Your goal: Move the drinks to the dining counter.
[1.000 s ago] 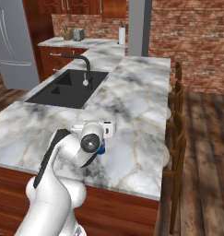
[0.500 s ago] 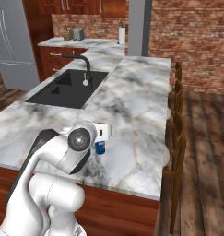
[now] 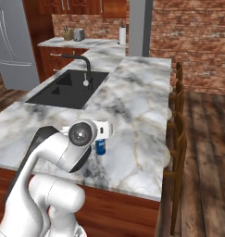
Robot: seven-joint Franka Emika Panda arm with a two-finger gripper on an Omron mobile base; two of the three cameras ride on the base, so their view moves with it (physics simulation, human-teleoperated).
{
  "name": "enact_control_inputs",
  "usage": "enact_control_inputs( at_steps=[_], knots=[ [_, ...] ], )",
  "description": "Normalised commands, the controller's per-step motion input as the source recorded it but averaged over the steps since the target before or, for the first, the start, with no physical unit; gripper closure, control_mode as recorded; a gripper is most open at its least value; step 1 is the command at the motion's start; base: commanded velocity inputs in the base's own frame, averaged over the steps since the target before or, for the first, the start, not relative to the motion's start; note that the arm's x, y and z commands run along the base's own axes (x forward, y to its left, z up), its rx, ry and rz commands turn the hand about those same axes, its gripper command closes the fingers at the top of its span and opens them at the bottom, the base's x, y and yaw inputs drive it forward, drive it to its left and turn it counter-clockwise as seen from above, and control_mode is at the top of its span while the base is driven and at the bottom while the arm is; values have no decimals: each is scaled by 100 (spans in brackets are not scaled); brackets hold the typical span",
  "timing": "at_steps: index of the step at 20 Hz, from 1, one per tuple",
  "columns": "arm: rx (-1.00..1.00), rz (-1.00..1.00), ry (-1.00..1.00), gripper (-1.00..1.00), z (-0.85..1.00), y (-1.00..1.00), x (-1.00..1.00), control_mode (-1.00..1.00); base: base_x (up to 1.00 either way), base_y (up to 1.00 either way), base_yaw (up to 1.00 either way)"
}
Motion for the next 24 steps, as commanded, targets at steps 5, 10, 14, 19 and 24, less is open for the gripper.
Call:
enact_control_inputs(
  at_steps=[5,10,14,19,24],
  knots=[
    [0,0,0,-100,0,0,0,100,0,0,0],
    [0,0,0,-100,0,0,0,100,-20,0,0],
    [0,0,0,-100,0,0,0,100,-61,0,0],
    [0,0,0,-100,0,0,0,100,-86,0,2],
    [0,0,0,-100,0,0,0,100,-84,1,9]
  ],
)
